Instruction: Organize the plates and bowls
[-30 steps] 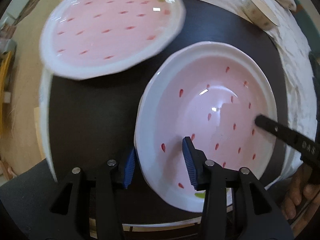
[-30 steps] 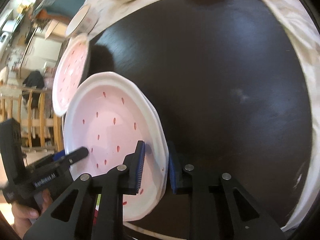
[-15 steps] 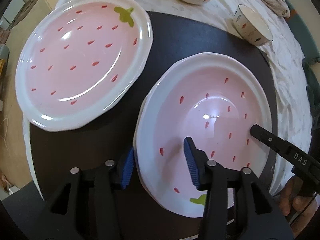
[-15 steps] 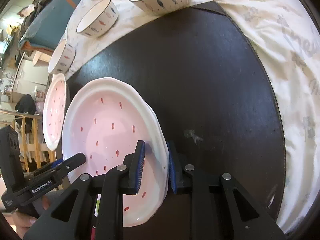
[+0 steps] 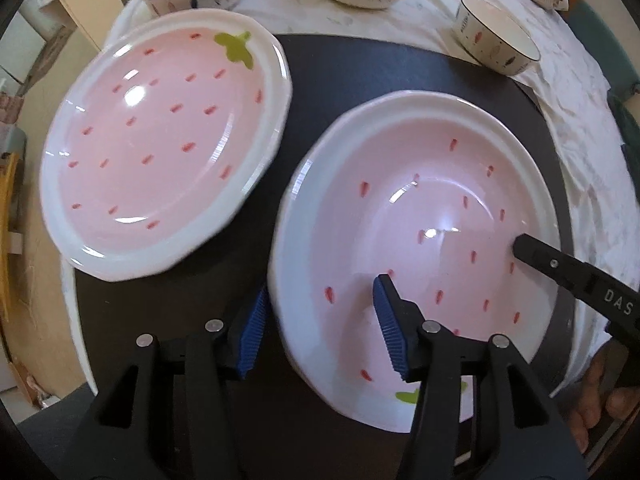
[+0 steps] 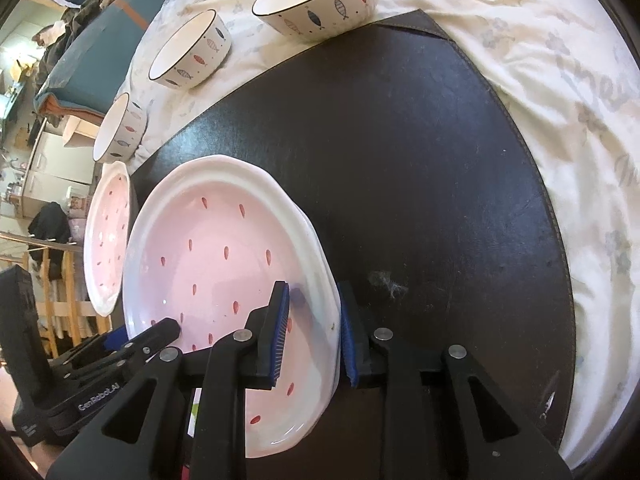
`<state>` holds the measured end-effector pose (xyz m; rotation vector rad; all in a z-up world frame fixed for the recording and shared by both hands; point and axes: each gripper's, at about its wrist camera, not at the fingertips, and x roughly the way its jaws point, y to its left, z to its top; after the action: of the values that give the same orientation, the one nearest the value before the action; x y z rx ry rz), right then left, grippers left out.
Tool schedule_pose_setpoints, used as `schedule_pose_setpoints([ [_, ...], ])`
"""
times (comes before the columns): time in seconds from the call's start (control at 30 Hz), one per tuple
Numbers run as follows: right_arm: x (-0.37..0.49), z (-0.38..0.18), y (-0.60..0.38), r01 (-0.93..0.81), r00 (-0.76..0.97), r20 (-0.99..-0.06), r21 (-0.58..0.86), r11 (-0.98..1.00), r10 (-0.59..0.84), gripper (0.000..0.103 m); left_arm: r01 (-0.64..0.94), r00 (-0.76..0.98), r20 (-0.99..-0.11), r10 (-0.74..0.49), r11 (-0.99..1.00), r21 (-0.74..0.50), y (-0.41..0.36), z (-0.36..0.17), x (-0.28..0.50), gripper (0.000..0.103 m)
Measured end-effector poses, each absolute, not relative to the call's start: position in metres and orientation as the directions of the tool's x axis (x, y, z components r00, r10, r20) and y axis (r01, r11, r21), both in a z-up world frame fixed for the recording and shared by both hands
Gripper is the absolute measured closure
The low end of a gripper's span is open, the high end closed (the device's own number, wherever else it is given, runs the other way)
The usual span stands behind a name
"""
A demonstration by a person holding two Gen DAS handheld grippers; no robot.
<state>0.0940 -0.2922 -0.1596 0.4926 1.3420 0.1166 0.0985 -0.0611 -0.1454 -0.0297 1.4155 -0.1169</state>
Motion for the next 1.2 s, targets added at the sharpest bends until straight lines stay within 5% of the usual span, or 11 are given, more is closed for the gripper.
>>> schedule_pose_setpoints([
  [0.43,0.091,-0.158,-0.295,0.216,0.243,-0.908,0.393,0.894,0.341,0.074,0.051,0.191,-0.980,-0.055,0.998,-0.045,-0.047,-0.138,0.092,0.054],
  [0.57,0.091,-0.153,-0.297,0.215,0.263,-0.909,0.382,0.899,0.323,0.073,0.056,0.224,-0.973,-0.055,0.998,-0.043,-0.049,-0.130,0.089,0.035],
  [0.67,0.090,-0.149,-0.299,0.219,0.282,-0.904,0.386,0.896,0.320,0.056,0.049,0.247,-0.967,-0.069,0.997,-0.058,-0.049,-0.123,0.086,0.027],
  [0.83,0.088,-0.135,-0.298,0.210,0.328,-0.890,0.395,0.894,0.316,0.041,0.030,0.288,-0.953,-0.091,0.996,-0.086,-0.045,-0.112,0.083,0.026],
  [0.9,0.087,-0.129,-0.297,0.212,0.348,-0.880,0.409,0.888,0.322,0.021,0.027,0.312,-0.947,-0.081,0.997,-0.076,-0.045,-0.107,0.083,0.026],
  [0.97,0.086,-0.123,-0.296,0.202,0.362,-0.874,0.412,0.888,0.323,0.014,0.030,0.318,-0.945,-0.080,0.997,-0.074,-0.046,-0.105,0.085,0.026],
  [1.2,0.080,-0.111,-0.290,0.192,0.369,-0.876,0.399,0.896,0.311,0.013,0.001,0.332,-0.930,-0.157,0.986,-0.166,-0.032,-0.091,0.084,0.026],
])
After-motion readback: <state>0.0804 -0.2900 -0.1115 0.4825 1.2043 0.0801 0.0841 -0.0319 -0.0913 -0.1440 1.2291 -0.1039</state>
